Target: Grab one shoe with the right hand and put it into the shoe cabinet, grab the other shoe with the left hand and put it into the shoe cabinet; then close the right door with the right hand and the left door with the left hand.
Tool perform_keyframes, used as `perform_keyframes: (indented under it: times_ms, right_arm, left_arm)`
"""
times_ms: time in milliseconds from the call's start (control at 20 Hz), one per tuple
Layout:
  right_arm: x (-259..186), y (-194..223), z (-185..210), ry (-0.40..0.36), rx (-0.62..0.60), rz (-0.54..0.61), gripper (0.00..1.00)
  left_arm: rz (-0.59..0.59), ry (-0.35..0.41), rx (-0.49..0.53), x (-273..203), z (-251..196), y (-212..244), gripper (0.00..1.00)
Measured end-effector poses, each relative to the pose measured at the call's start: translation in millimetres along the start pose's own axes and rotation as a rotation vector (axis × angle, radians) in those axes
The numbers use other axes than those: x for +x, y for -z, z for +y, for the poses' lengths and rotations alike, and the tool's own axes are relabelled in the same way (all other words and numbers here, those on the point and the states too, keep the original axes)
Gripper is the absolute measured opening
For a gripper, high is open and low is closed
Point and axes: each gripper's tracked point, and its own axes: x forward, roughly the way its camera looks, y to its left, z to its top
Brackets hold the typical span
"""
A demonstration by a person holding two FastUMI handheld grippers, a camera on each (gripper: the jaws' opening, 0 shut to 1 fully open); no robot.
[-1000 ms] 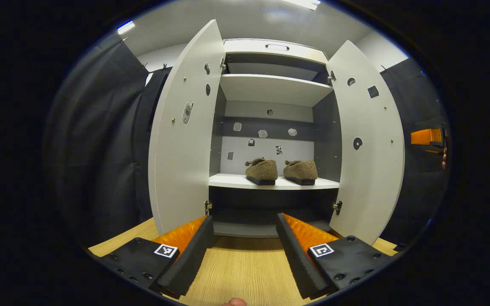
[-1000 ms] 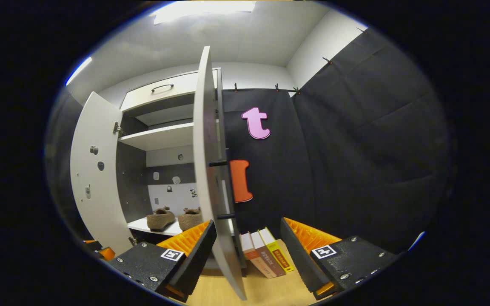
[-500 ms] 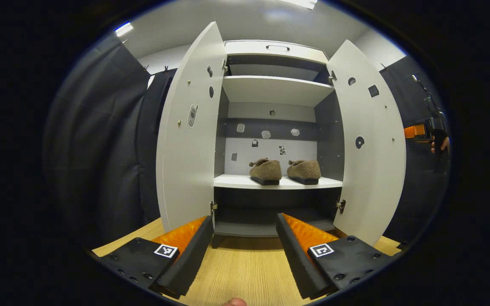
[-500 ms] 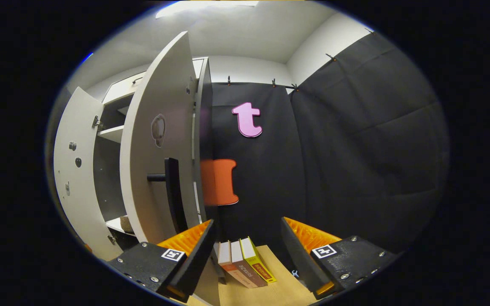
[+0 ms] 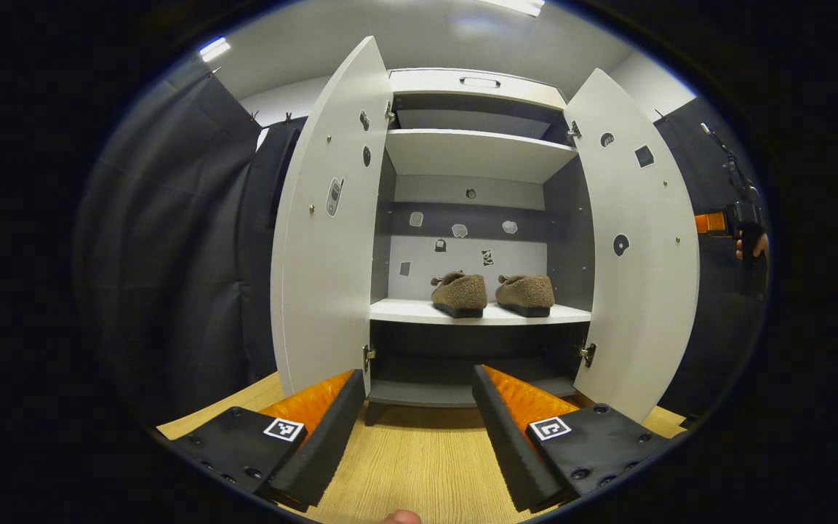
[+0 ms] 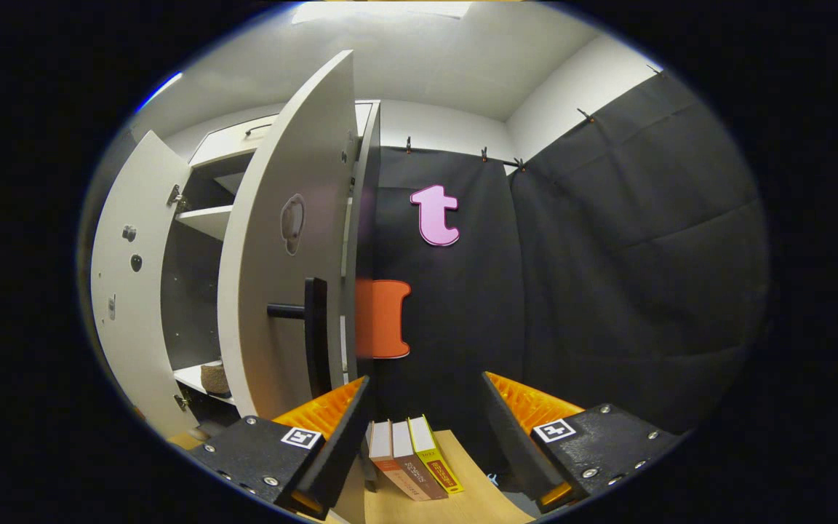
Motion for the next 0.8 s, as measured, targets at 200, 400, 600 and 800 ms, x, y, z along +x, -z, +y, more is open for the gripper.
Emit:
perform_keyframes:
  times_ms: [200, 400, 600, 800]
  right_arm:
    - [-2, 1, 6, -0.002, 0.018, -0.006, 0.9]
    - [-4, 1, 11, -0.001, 0.014, -0.011, 0.9]
    - [-12, 2, 42, -0.048, 0.025, -0.006, 0.89]
    - [-14, 4, 78, -0.113, 0.03, 0.009, 0.89]
  left_arm:
    - [0.007, 0.011, -0.012, 2, -2, 2, 0.96]
    - [-0.004, 0.025, -0.006, 3, -2, -1, 0.96]
    - [-0.003, 0.042, -0.012, 4, -5, -3, 0.97]
    - [-0.002, 0.049, -0.013, 4, -4, -4, 0.97]
